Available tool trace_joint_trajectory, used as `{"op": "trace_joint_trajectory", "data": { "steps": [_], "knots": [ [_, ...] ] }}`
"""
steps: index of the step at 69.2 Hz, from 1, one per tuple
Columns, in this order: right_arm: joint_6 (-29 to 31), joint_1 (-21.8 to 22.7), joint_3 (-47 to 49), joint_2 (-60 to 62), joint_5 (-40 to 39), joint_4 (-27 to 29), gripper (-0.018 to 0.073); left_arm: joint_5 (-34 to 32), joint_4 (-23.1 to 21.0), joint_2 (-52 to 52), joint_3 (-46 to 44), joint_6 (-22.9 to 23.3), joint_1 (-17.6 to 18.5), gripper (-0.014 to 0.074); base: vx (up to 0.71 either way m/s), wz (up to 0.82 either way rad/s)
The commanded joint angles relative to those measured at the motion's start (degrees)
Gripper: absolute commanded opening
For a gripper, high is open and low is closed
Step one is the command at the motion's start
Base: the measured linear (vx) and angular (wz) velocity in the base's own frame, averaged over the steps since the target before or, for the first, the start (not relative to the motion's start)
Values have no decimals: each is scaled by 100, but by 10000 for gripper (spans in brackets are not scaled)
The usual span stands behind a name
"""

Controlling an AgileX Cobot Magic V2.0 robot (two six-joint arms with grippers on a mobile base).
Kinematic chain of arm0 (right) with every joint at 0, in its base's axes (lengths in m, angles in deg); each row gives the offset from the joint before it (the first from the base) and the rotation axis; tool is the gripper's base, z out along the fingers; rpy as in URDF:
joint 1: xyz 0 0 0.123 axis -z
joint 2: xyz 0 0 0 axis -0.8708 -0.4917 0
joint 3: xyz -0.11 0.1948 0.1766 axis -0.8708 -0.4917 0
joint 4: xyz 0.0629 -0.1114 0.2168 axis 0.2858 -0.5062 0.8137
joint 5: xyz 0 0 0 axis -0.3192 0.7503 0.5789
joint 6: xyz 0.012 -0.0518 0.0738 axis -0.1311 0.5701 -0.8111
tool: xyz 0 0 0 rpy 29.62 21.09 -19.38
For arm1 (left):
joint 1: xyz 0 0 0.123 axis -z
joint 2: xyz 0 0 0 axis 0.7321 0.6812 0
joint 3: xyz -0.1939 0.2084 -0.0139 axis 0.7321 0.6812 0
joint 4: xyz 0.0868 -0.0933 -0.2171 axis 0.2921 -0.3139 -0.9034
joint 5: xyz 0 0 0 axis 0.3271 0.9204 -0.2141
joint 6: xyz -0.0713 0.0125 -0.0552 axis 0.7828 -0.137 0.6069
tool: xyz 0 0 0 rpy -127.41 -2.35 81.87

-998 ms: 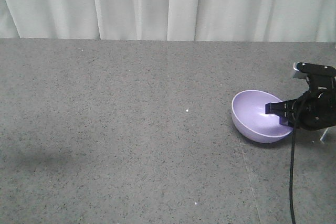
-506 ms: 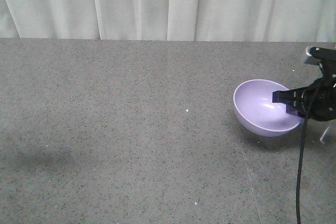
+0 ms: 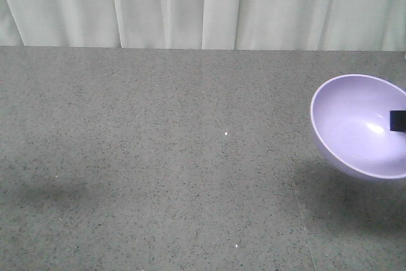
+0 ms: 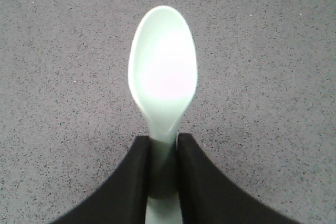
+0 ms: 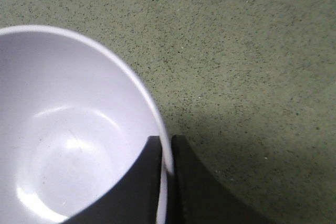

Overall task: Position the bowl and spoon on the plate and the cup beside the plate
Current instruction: 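Lift the bowl with the right gripper while holding the spoon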

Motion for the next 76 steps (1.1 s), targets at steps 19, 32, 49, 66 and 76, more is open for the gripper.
{"op": "trace_joint_trajectory", "data": {
  "steps": [19, 32, 49, 66, 76],
  "knots": [
    [-674, 26, 154, 1135, 442, -1134, -6, -286, 17, -100, -153, -3, 17, -6, 0, 0],
    [-674, 26, 154, 1325, 449, -1134, -6, -286, 17, -100, -153, -3, 17, -6, 0, 0],
    [-674, 26, 154, 1338, 456, -1134, -6, -286, 17, -100, -153, -3, 17, -6, 0, 0],
    [-674, 26, 154, 1338, 454, -1047, -6, -286, 17, -100, -153, -3, 17, -6, 0, 0],
    [-674, 26, 154, 1338, 454, -1025, -6, -286, 17, -100, -153, -3, 17, -6, 0, 0]
  ]
}}
